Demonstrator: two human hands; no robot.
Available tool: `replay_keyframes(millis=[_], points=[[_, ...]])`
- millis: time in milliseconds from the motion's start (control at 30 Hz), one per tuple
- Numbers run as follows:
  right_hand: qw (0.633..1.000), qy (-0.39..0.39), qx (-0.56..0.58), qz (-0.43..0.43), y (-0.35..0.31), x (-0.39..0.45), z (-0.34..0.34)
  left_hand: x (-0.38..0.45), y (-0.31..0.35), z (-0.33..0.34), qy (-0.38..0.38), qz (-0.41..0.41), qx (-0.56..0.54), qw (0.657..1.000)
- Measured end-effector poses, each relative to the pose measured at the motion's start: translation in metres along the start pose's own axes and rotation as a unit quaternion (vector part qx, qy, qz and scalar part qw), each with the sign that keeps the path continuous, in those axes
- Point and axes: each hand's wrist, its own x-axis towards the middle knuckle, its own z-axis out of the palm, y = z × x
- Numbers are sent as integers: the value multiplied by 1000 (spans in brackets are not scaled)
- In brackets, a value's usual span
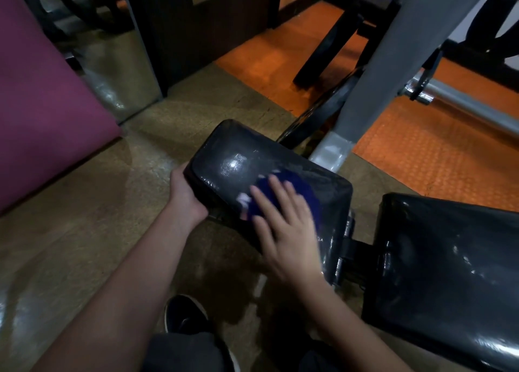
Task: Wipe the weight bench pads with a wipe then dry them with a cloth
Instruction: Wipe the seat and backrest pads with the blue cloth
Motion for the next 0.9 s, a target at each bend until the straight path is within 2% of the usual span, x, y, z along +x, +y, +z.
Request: replay_keyframes(millis=[67, 133, 233, 300, 367, 467, 533, 600, 667, 767, 900], points=[[995, 19, 16, 94, 38, -23, -8, 0, 1, 0, 12, 1, 6, 1000], [974, 36, 65, 216, 70, -22, -14, 0, 1, 0, 12, 6, 6, 1000], [933, 60, 92, 344, 80, 29, -19, -3, 0, 3, 8, 8, 10, 1000], [942, 64, 66, 324, 55, 76, -17, -3, -1, 4, 8, 5, 16, 1000], [973, 58, 32, 221, 3, 110, -9, 1, -1, 4, 11, 11, 10, 1000], [994, 31, 43, 99, -70, 111, 7, 2, -2, 1, -20, 34, 12, 999], [1000, 8, 21, 11, -78, 81, 11, -3, -2, -1, -32, 24, 21, 999], [999, -14, 3, -40, -50, 47, 6, -5, -1, -1, -36, 16, 21, 999], [1000, -26, 9, -9, -12, 16, -2, -2, 1, 1, -25, 4, 10, 1000], [993, -7, 24, 116, 36, -8, -15, 2, 1, -2, 8, 10, 17, 1000], [954, 29, 42, 295, 52, 48, -19, 0, 0, -1, 8, 3, 17, 1000]])
